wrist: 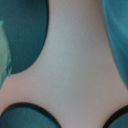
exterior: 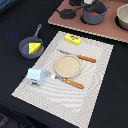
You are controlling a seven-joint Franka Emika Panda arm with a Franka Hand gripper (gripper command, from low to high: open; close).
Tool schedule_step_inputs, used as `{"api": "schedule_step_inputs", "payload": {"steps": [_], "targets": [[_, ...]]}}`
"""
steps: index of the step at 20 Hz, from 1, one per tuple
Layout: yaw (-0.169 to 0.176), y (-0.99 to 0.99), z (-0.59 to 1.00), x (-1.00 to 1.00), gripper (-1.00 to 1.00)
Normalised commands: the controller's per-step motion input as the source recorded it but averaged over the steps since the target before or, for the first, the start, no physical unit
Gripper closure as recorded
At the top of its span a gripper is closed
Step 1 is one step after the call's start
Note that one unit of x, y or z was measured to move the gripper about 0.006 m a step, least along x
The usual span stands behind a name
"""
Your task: Interact with the objects in diverse but meaningful ways.
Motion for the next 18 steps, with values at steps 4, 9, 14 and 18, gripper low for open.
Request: {"api": "schedule_step_inputs", "payload": {"steps": [4, 9, 14, 18], "targets": [[-0.023, 0.24, 0.00, 0.27, 1.00], [-0.024, 0.22, 0.00, 0.22, 1.00], [-0.021, 0.23, 0.00, 0.22, 1.00], [-0.014, 0.18, 0.00, 0.18, 1.00]]}}
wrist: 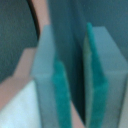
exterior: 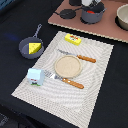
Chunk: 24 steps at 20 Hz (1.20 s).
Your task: Interact with the objects in diverse but meaningful ways.
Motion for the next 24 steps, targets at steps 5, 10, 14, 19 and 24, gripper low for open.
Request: {"api": "schedule_step_inputs", "payload": {"steps": [5, 10, 14, 19, 24], "targets": [[-0.001, 0.08, 0.49, 0.04, 1.00], [0.001, -0.02, 0.75, -0.32, 1.00], [0.015, -0.19, 0.52, -0.63, 1.00], [0.019, -0.31, 0.15, -0.74, 1.00], [0.023, -0.42, -0.01, -0.78, 1.00]]}}
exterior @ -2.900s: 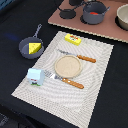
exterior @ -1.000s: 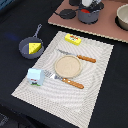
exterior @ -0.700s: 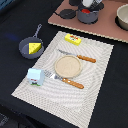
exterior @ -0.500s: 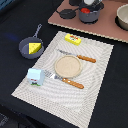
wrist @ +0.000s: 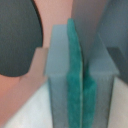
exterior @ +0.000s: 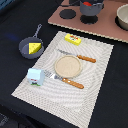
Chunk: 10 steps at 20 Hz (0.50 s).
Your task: Interact with the objects in diverse but meaningful ways.
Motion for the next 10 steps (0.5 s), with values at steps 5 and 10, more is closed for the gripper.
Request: {"api": "schedule_step_inputs", "payload": {"steps": [5, 10], "targets": [[0.015, -0.46, -0.09, -0.85, 1.00], [0.003, -0.35, -0.07, -0.97, 1.00]]}}
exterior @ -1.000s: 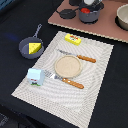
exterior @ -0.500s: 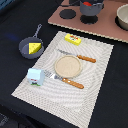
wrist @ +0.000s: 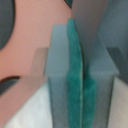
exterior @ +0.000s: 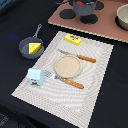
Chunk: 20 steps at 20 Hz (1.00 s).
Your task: Interact with the objects in diverse but meaningful ways.
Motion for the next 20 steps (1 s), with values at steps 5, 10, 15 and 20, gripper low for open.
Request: {"api": "schedule_step_inputs", "payload": {"steps": [5, 10, 15, 20], "targets": [[0.011, -0.17, 0.00, -1.00, 1.00], [0.015, -0.03, 0.02, -1.00, 1.00], [0.018, 0.07, 0.01, -0.97, 1.00], [0.019, 0.08, -0.04, -0.71, 1.00]]}}
